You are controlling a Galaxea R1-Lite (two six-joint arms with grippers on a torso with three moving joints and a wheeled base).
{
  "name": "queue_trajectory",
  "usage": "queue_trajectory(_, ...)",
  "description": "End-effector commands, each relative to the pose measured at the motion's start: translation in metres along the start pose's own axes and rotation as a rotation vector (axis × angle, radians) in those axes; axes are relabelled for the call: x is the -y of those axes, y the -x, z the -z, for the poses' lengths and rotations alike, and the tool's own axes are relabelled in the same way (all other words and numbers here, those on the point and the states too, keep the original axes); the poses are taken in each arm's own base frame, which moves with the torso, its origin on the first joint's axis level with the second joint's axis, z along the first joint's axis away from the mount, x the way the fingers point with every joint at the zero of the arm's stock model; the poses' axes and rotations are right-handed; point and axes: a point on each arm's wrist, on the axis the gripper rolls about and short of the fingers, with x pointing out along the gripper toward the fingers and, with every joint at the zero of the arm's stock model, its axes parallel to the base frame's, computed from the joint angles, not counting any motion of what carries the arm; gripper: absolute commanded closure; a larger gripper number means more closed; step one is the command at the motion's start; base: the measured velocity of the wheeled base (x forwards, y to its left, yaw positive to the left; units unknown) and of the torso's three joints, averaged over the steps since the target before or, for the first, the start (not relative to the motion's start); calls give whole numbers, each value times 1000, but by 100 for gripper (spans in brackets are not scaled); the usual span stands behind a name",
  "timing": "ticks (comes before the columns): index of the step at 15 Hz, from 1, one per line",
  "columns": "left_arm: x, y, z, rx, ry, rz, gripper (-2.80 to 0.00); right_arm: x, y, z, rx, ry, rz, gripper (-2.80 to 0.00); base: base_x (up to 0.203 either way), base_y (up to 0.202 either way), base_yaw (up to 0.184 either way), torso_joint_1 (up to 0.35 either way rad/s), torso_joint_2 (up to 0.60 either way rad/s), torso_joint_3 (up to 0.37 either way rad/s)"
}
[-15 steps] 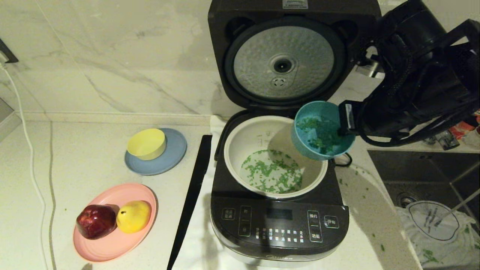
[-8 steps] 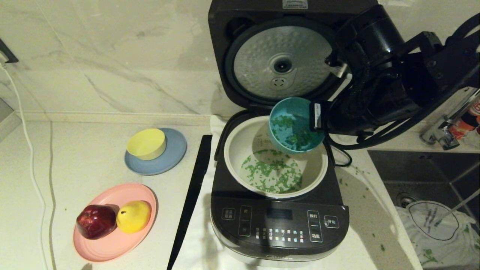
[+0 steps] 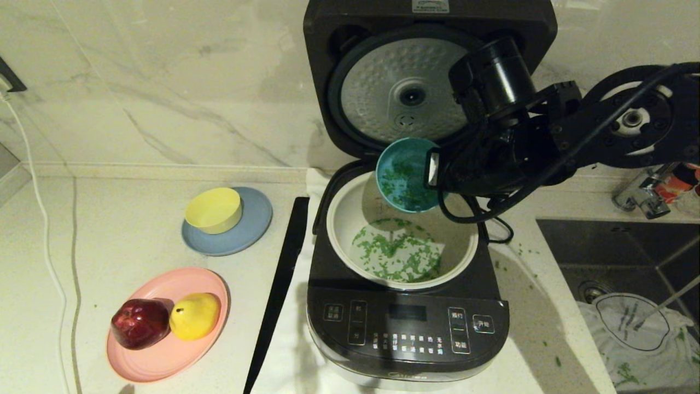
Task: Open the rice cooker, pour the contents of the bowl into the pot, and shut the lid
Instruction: Pour the water from the bowl into the rice cooker
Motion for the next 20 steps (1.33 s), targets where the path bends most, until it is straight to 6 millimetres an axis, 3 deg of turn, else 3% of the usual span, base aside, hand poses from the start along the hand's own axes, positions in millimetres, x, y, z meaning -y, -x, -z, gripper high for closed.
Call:
queue_trajectory(1,0,0,3,-6,-1,1,0,-7,-5,11,36,7,-5,0,0,0,0,0,0,0)
queue_trajectory(7,0,0,3,-6,0,1,0,-16,-12,44,231,100,0,0,0,0,0,0,0,0)
queue_trajectory(13,0,0,3,-6,-1,1,0,-11,-19,74,524,157,-29,0,0,0,0,0,0,0)
queue_trajectory(20,0,0,3,-6,-1,1,0,-9,-27,95,725,226,-14,0,0,0,0,0,0,0)
